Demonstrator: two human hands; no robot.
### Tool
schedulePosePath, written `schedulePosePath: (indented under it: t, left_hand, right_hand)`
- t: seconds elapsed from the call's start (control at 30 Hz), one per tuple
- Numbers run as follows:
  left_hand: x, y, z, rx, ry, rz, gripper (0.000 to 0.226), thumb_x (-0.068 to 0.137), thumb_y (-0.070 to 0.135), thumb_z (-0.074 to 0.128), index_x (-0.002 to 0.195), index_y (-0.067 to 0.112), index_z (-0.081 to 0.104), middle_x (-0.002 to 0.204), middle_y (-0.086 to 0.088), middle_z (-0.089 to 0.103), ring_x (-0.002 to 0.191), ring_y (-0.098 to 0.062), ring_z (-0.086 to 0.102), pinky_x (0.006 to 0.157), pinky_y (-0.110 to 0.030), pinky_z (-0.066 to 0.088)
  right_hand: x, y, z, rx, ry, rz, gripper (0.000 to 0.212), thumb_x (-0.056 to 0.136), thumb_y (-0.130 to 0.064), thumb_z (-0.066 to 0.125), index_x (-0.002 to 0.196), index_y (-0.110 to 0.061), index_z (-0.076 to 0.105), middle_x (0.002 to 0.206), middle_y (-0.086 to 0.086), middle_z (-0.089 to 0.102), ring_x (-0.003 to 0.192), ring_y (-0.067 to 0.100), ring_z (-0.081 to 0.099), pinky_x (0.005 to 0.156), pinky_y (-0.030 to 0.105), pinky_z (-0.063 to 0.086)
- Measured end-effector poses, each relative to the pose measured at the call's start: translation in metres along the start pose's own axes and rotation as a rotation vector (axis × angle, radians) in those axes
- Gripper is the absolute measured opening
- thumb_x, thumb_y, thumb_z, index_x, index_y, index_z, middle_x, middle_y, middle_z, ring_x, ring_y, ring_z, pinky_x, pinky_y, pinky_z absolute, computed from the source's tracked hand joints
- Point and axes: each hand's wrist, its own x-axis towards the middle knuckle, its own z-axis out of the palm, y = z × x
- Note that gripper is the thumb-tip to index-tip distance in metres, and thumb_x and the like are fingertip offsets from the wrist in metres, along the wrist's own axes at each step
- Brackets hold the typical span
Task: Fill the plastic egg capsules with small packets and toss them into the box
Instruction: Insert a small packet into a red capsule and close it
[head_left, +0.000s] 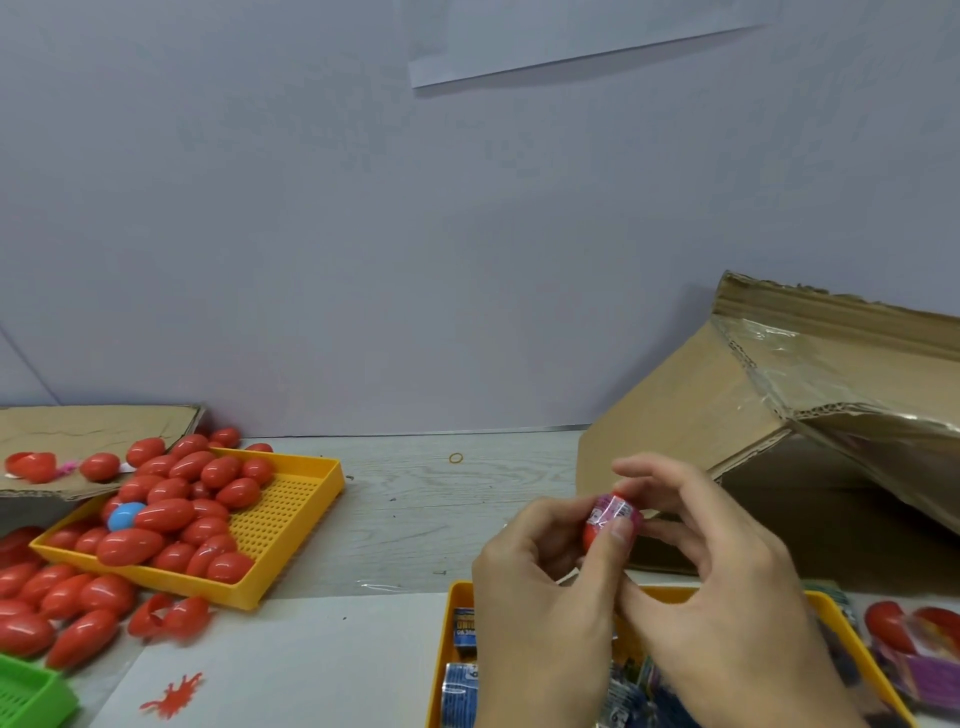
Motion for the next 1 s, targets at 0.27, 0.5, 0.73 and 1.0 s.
schedulePosePath:
  t: [0.27,0.5,0.73,1.0]
  left_hand:
    - [-0.002,0.003,0.006,0.036,0.120,0.057,0.023,0.076,0.017,0.080,0.089,0.036,0.076,0.081,0.005,0.078,0.080,-0.011,0.075,0.069,-0.019,0.058]
    - [-0.002,0.009,0.008,-0.074,0.151,-0.091,0.006,0.076,0.010,0.080,0.077,0.013,0.075,0.073,-0.003,0.077,0.072,-0.015,0.076,0.062,-0.016,0.057]
    - [-0.001,0.002,0.004,0.094,0.254,0.067,0.023,0.083,0.009,0.075,0.062,0.018,0.074,0.060,0.001,0.072,0.057,-0.011,0.070,0.054,-0.016,0.052]
    - [-0.003,0.000,0.009,-0.033,0.150,-0.028,0.018,0.075,0.009,0.084,0.080,0.025,0.078,0.081,0.000,0.078,0.080,-0.016,0.076,0.065,-0.017,0.057]
  right_hand:
    - [0.001,-0.001,0.005,-0.010,0.086,-0.029,0.073,0.059,-0.002,0.089,0.108,-0.045,0.057,0.106,-0.023,0.065,0.092,-0.004,0.068,0.075,0.011,0.054]
    - [0.001,-0.003,0.005,-0.025,0.096,-0.052,0.064,0.060,-0.008,0.089,0.106,-0.041,0.060,0.106,-0.022,0.064,0.092,-0.005,0.067,0.075,0.009,0.053]
    - [-0.001,-0.009,0.007,-0.063,0.043,-0.057,0.068,0.059,-0.010,0.091,0.102,-0.048,0.055,0.098,-0.023,0.064,0.097,-0.008,0.064,0.076,0.008,0.052]
    - [-0.001,0.004,0.007,0.006,0.144,-0.035,0.069,0.059,0.002,0.088,0.104,-0.044,0.063,0.102,-0.019,0.067,0.088,-0.001,0.070,0.075,0.012,0.054]
